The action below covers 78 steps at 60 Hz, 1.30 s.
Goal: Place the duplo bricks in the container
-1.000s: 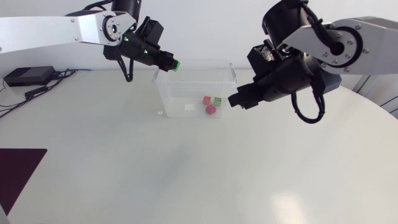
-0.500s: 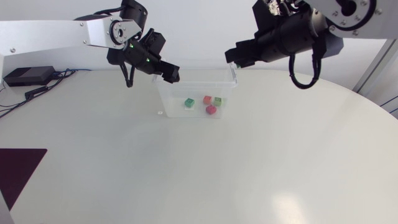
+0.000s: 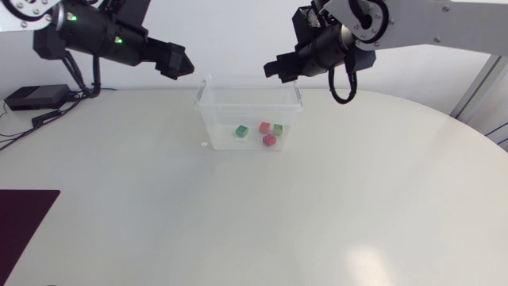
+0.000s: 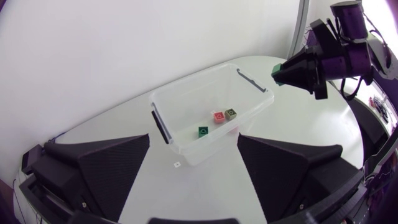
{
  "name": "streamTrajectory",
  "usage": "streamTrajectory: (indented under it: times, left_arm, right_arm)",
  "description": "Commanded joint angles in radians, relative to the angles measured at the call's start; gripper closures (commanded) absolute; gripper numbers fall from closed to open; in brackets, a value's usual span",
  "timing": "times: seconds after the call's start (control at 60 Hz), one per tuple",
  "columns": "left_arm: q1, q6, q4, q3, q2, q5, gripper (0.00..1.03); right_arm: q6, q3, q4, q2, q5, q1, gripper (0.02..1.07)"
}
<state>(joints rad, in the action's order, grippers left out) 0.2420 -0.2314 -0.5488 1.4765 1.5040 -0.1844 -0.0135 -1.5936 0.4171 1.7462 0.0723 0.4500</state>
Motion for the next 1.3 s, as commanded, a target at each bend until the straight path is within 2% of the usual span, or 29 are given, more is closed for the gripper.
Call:
streamTrajectory:
  times: [0.0,0.383,0.433,0.467,0.5,0.533,0.55,0.717,0.867,1.283]
  left_arm:
    - [-0.021,0.003,-0.008,-0.073,-0.067,0.003,0.04]
    - [-0.078,-0.008,-0.017,-0.259,-0.334,0.023,0.04]
    - [-0.087,-0.008,-0.02,-0.275,-0.357,0.023,0.04]
    - [-0.089,-0.008,-0.02,-0.294,-0.376,0.023,0.04]
    - [-0.089,-0.008,-0.02,-0.308,-0.393,0.023,0.04]
    - [-0.089,-0.008,-0.02,-0.32,-0.406,0.023,0.04]
    - [-0.089,-0.006,-0.02,-0.326,-0.41,0.023,0.04]
    - [-0.101,-0.005,-0.011,-0.372,-0.461,0.023,0.04]
    - [-0.125,-0.003,-0.002,-0.4,-0.522,0.031,0.04]
    - [-0.124,0.004,0.049,-0.529,-0.723,0.166,0.04]
  right_arm:
    - [0.018,-0.06,-0.02,0.055,-0.005,0.007,0.76]
    - [0.027,-0.286,-0.017,0.308,0.026,0.044,0.72]
    - [0.032,-0.318,-0.003,0.345,0.041,0.049,0.62]
    - [0.033,-0.347,0.02,0.375,0.047,0.05,0.5]
    - [0.032,-0.382,0.054,0.409,0.049,0.05,0.32]
    - [0.03,-0.405,0.072,0.429,0.053,0.05,0.09]
    - [0.03,-0.408,0.077,0.435,0.055,0.05,0.04]
    - [0.027,-0.374,0.078,0.391,0.053,0.038,0.06]
    - [0.032,-0.244,0.049,0.26,0.064,0.027,0.06]
    - [0.058,0.173,-0.041,-0.163,0.081,-0.066,0.06]
